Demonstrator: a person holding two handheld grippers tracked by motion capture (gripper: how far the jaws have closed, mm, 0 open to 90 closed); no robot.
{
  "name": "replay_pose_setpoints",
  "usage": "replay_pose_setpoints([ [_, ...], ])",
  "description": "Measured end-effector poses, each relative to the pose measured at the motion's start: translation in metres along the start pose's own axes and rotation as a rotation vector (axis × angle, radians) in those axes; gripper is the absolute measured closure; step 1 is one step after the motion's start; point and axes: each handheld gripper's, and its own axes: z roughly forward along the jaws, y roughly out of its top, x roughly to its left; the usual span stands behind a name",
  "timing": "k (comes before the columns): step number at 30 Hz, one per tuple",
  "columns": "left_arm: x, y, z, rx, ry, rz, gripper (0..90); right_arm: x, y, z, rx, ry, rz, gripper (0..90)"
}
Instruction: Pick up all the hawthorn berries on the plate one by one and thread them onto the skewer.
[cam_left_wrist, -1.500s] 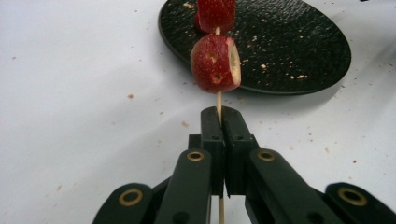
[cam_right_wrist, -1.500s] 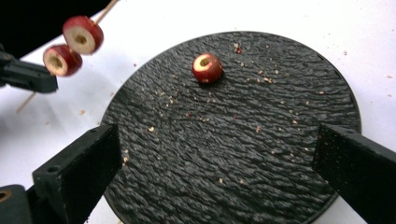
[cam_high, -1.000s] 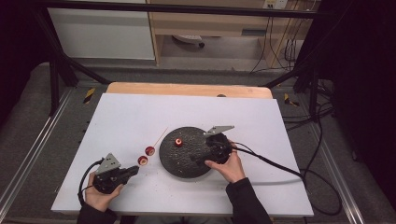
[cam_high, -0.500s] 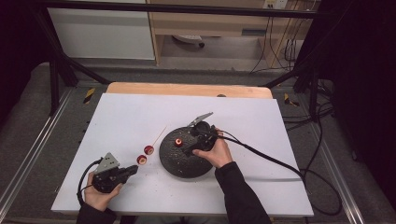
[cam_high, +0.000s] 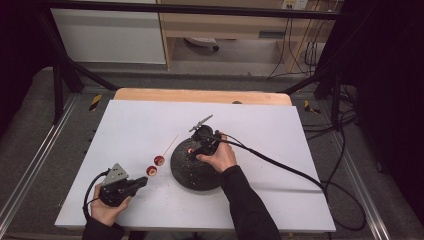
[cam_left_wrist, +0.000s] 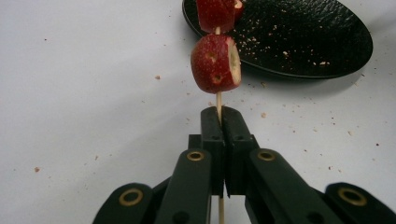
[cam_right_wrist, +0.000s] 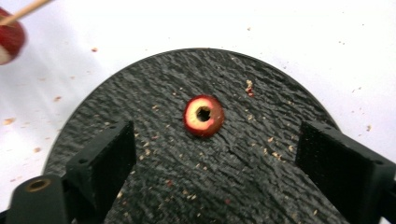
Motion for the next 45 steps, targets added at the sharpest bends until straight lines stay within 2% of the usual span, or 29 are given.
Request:
replay_pose_setpoints([
  [3, 0.0, 0.0, 0.0, -0.002, 0.001, -0.001, 88.2, 0.0, 0.003, 0.006, 0.009, 0.008, 0.01, 18.9],
  [8, 0.0, 0.0, 0.0, -0.004, 0.004, -0.005, 88.3, 0.001, 0.005, 0.015, 0.036, -0.005, 0.022, 26.2],
  [12, 0.0, 0.0, 0.0, -0.001, 0.006, -0.004, 88.2, 0.003, 0.007, 0.02, 0.025, -0.01, 0.025, 33.9],
  [14, 0.0, 0.0, 0.0, -0.001, 0.006, -0.005, 88.3, 0.003, 0.007, 0.021, 0.022, -0.006, 0.031, 34.9],
  [18, 0.001, 0.0, -0.001, -0.002, 0.008, -0.007, 88.3, 0.006, 0.009, 0.027, 0.025, -0.004, 0.034, 44.0],
  [26, 0.0, 0.0, -0.001, 0.001, 0.008, -0.005, 88.3, 0.005, 0.009, 0.032, 0.036, 0.01, 0.067, 55.4],
  [34, 0.0, 0.001, 0.0, 0.0, 0.007, -0.008, 88.3, 0.004, 0.009, 0.038, 0.052, 0.022, 0.097, 60.7],
  [45, 0.0, 0.001, 0.0, 0.0, 0.007, -0.004, 88.3, 0.003, 0.009, 0.039, 0.069, 0.023, 0.125, 61.7],
])
